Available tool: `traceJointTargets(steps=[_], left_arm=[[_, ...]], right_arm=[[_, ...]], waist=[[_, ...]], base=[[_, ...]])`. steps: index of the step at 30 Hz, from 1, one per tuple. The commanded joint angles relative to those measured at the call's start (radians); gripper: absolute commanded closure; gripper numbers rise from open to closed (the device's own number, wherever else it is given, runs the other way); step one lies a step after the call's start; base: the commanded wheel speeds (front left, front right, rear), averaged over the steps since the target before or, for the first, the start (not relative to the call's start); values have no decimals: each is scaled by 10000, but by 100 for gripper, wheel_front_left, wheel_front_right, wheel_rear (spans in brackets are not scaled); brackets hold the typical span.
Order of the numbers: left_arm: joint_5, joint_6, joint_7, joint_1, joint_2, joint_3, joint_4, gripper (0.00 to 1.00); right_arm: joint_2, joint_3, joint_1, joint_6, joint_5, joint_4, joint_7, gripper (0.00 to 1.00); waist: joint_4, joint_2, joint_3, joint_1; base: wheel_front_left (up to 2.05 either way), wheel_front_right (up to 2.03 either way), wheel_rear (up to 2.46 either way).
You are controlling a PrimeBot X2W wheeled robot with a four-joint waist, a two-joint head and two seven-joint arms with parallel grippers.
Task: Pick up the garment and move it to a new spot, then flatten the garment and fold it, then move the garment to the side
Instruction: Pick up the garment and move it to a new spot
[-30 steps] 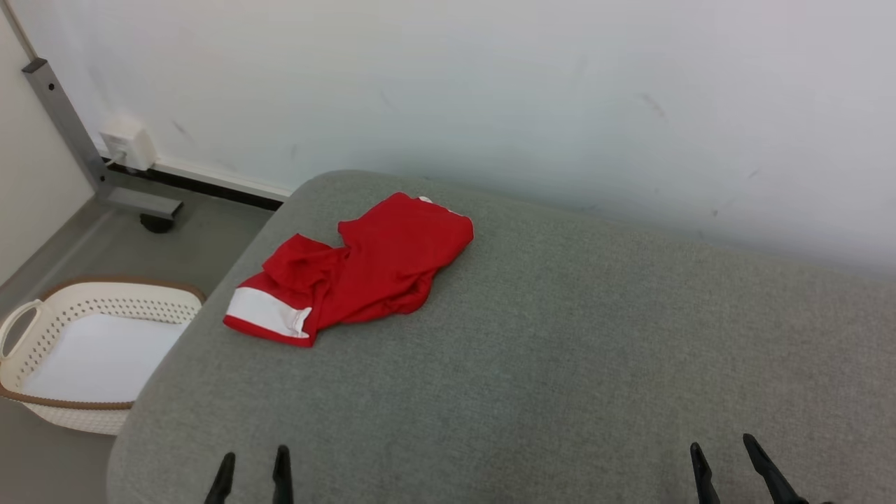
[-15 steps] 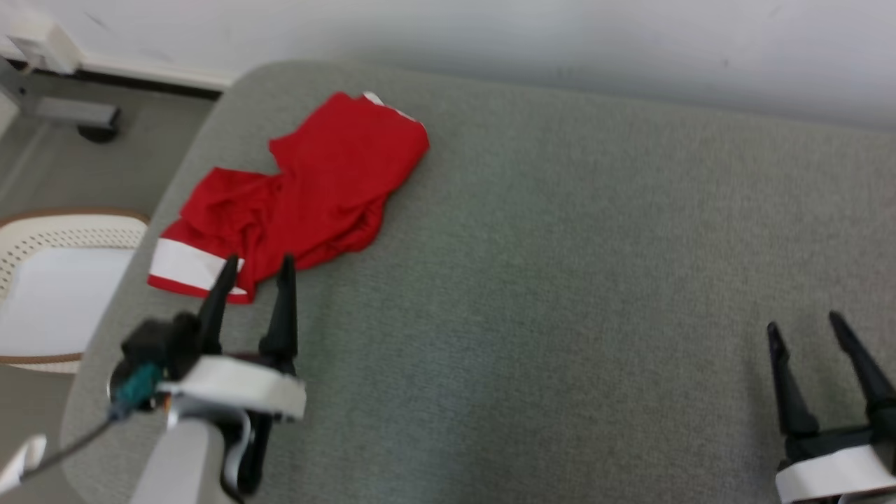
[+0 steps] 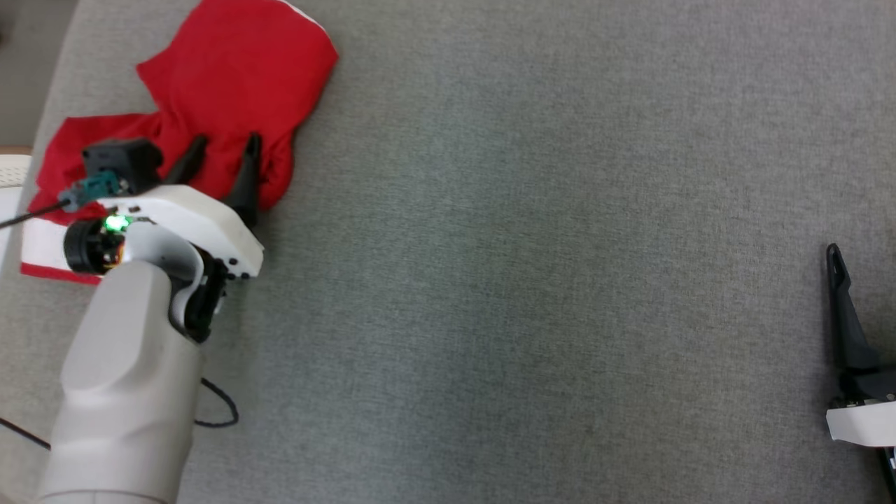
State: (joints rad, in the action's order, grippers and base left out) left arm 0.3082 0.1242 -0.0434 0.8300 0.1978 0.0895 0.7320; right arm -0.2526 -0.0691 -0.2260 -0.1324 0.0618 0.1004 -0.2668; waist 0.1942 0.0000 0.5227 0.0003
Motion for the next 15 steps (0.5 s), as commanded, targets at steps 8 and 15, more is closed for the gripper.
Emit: traceJointTargets(steps=[8, 15], left_arm=[[-358, -289, 534, 1098, 37, 391, 2184, 0], [-226, -256, 770, 1572, 18, 493, 3424, 100]], right_arm=[[-181, 175, -29, 36, 100, 385, 80, 0], [-147, 227, -55, 36, 174, 455, 82, 0]], waist=[[-304, 0, 383, -3], [-440, 0, 282, -3]], base=[[0, 0, 0], [0, 0, 0]])
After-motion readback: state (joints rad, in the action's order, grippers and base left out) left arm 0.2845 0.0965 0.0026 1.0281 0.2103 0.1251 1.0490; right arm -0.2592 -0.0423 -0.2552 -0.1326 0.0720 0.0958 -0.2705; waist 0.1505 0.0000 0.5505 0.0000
